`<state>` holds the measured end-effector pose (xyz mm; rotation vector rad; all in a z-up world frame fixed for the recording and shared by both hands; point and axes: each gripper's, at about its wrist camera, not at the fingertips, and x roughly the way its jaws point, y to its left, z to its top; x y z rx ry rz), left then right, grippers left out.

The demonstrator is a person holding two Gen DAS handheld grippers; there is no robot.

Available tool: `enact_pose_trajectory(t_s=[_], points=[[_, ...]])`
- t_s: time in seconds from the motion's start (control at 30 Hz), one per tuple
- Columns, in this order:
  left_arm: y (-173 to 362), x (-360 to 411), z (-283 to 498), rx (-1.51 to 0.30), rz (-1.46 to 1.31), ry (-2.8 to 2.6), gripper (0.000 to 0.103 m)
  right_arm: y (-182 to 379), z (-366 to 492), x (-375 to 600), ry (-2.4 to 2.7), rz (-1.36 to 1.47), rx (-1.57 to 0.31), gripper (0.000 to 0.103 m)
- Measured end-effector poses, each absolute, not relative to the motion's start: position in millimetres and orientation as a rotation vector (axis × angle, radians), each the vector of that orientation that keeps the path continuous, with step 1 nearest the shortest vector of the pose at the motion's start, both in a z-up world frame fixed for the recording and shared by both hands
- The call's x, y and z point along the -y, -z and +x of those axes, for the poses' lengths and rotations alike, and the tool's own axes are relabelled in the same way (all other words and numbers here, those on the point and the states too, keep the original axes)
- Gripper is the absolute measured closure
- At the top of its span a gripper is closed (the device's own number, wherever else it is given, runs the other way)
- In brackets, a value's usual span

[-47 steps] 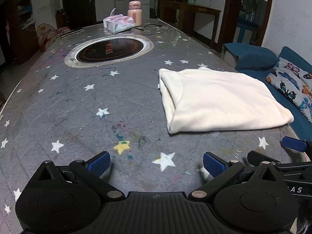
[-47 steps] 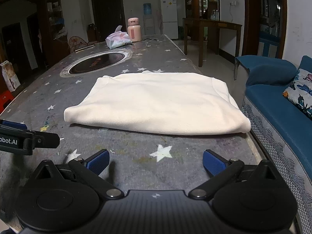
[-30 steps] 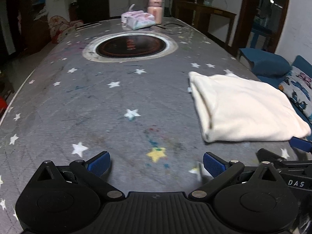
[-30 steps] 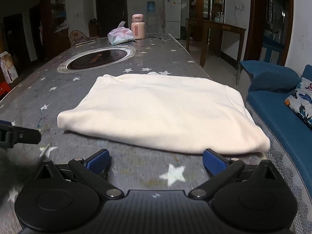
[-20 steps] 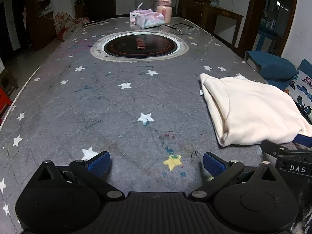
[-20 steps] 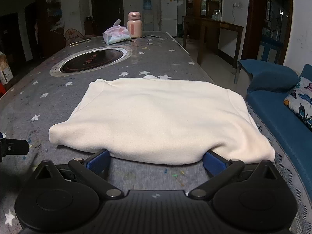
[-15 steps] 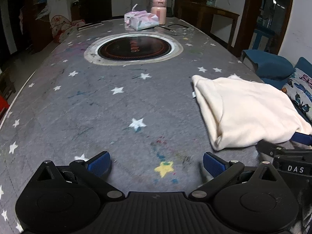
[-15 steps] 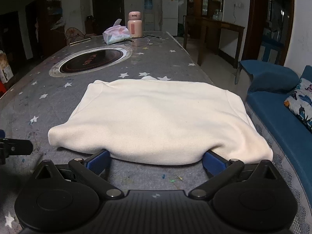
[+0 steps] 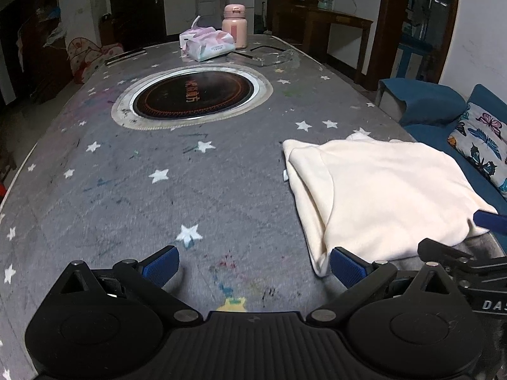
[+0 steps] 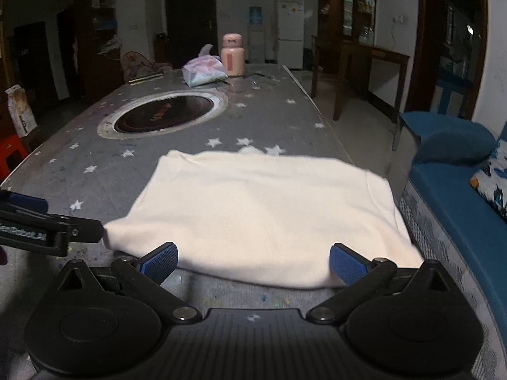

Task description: Fold clothes

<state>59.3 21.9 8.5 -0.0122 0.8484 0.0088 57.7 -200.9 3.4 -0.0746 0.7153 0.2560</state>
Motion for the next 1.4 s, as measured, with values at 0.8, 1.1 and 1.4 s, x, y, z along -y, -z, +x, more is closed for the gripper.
enact_pose_trajectory(t_s=[0.8, 1.1, 1.4], points=[[-7.4, 36.3, 168.7, -0.751, 0.151, 0.305, 0.027, 8.0, 206.6, 230.7, -0.33, -0.129, -0.8, 0.033], [8.6, 48.1, 185.9, -0.776, 0.167, 0.379, 0.084, 14.3, 219.0, 246.0, -0.355, -0.083, -0.823, 0.037], [-16.4, 39.1, 170.2, -0.724, 0.107, 0.37, 0.096, -14.5, 197.8, 244.7, -0.378, -0.068, -0.739, 0.09]])
